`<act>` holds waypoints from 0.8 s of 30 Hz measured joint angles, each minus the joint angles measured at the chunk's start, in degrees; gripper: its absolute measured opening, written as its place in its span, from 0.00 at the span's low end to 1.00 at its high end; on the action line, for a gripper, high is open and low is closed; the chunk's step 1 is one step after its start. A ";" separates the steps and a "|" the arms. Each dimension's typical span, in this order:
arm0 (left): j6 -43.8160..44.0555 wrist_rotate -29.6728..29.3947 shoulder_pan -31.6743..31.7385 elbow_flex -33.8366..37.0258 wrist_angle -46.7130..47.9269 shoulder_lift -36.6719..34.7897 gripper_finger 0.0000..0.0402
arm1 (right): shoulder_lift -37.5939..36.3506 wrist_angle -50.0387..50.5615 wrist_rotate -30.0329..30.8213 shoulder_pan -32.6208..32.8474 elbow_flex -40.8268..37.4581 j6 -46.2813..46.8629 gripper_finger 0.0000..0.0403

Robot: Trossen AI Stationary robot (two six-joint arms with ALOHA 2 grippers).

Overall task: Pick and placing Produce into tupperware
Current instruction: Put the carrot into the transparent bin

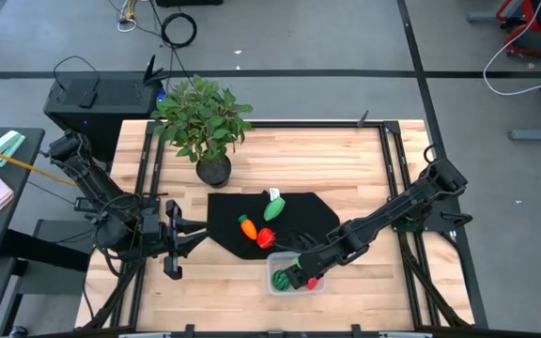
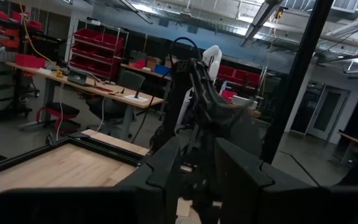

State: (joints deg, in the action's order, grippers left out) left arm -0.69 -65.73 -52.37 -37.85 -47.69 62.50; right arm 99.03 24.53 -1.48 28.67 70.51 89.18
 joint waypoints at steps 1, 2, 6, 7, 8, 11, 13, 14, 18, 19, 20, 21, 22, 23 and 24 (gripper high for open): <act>0.00 -0.01 0.00 0.00 0.01 0.00 0.27 | -0.56 -0.08 0.41 0.00 0.73 -1.09 0.61; -0.02 -0.01 -0.01 0.00 0.01 0.00 0.27 | -1.11 -0.08 1.03 0.00 1.43 -2.01 0.61; -0.12 -0.01 0.00 0.00 0.05 0.00 0.27 | -3.28 1.97 5.08 -0.50 4.83 -8.29 0.59; -0.13 -0.01 -0.01 0.00 0.09 0.00 0.27 | -3.97 3.12 6.14 -0.72 5.82 -10.88 0.59; -0.13 -0.01 0.01 0.00 0.17 0.00 0.27 | -4.61 4.87 7.28 -1.06 6.81 -13.66 0.59; -0.13 -0.01 0.01 0.00 0.98 0.00 0.27 | -6.33 11.14 11.58 -2.51 9.71 -23.60 0.58; 0.00 0.00 -0.01 0.00 1.04 0.00 0.27 | -7.49 17.51 14.69 -3.89 11.42 -28.58 0.57; 0.00 -0.01 -0.01 0.00 1.06 0.00 0.27 | -8.27 20.50 16.03 -4.74 12.16 -31.11 0.57; -0.02 -0.01 0.00 0.00 1.22 0.00 0.27 | -12.69 29.12 20.45 -8.22 12.71 -46.46 0.56; -0.02 -0.01 0.01 0.00 1.39 0.00 0.27 | -13.72 30.70 21.43 -9.03 12.62 -51.73 0.56; 0.02 0.00 -0.01 0.00 1.76 0.00 0.27 | -14.70 32.02 22.18 -9.78 12.62 -57.08 0.56; 0.04 0.00 0.00 0.00 2.10 0.00 0.27 | -15.58 32.88 22.55 -10.48 12.61 -62.43 0.56; 0.03 -0.01 -0.01 0.00 2.25 0.00 0.27 | -16.32 33.50 22.58 -11.27 12.60 -67.68 0.56; 0.02 -0.01 -0.01 0.00 2.24 0.00 0.27 | -16.94 34.07 22.65 -12.17 12.60 -72.18 0.56; 0.02 -0.01 -0.01 0.00 2.24 0.00 0.27 | -17.31 34.66 22.75 -13.17 12.60 -75.86 0.56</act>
State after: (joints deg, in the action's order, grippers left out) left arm -0.67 -65.73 -52.38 -37.85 -45.45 62.50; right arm 81.72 59.19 21.26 15.50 83.11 13.32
